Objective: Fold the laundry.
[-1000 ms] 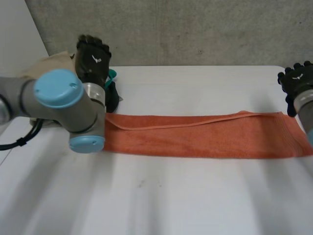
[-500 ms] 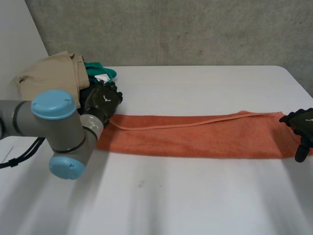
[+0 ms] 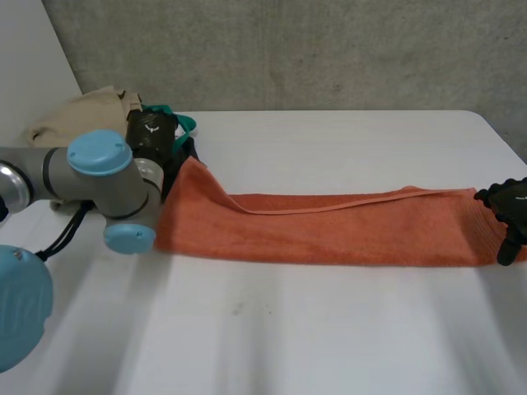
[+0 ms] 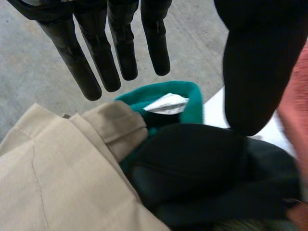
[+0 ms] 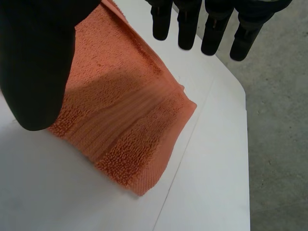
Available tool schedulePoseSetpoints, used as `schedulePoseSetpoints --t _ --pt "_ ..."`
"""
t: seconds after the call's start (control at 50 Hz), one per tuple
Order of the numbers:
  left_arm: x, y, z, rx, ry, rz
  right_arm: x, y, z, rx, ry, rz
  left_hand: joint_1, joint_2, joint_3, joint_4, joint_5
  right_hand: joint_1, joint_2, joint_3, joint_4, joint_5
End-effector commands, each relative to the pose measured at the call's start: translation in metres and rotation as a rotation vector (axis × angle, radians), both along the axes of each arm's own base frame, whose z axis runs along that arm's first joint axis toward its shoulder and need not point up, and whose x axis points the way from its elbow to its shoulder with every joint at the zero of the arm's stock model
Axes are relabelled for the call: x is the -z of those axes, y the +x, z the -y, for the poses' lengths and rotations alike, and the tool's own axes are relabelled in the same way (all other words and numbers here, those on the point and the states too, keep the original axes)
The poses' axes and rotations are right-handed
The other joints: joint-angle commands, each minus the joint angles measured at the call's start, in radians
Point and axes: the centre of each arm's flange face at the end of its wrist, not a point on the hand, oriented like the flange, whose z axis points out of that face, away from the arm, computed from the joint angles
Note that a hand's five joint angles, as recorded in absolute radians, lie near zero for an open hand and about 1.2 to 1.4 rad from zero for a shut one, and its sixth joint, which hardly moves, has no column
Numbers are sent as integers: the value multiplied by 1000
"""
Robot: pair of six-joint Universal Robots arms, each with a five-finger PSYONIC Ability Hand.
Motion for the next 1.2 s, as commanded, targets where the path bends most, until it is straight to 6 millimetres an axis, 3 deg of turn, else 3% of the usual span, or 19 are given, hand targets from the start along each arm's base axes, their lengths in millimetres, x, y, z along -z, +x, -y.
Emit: schedulePoseSetpoints --t 0.02,0.08,0.2,0.36,0.62,0.68,0.78,0.82,0.92,1.02,1.14,1.2 --pt "-9 2 -32 35 41 29 1 -1 -1 -5 8 -6 -11 -9 -11 -4 1 141 137 125 127 120" --pt "-11 -1 -42 53 50 34 3 0 -3 -14 15 -2 -38 -36 -38 -31 -25 144 140 128 130 123" --pt "-2 -29 -77 235 89 53 5 1 -5 -19 22 -1 -67 -65 -67 -60 -55 144 140 128 130 123" --pt "8 -44 -77 350 87 60 7 3 -8 -22 33 2 -79 -77 -79 -72 -67 141 137 125 128 121" --pt "53 -62 -39 349 23 161 6 4 -7 -24 24 -3 -79 -77 -79 -72 -67 141 137 125 128 121" --pt "50 -64 -22 322 -26 148 5 4 -6 -22 17 -4 -41 -39 -41 -34 -29 141 137 125 128 121" --pt "18 -54 27 174 -183 85 5 4 -6 -15 18 -2 41 43 41 48 53 141 137 125 128 121" --pt "11 -50 32 138 -203 72 5 3 -6 -11 20 6 53 55 53 60 66 141 137 125 128 121" --pt "10 -55 17 162 -171 78 6 3 -6 -14 23 8 15 17 15 22 27 141 137 125 128 121" --pt "-6 -51 -3 189 -159 76 7 1 -7 -14 31 5 3 5 3 10 16 150 146 134 136 129" --pt "-4 -44 -26 199 -119 78 10 1 -7 -15 31 1 -11 -9 -11 -4 1 197 193 181 183 176" --pt "-10 -44 -50 225 -78 61 13 1 -4 -17 31 -5 -23 -21 -23 -16 -11 221 216 204 207 200"
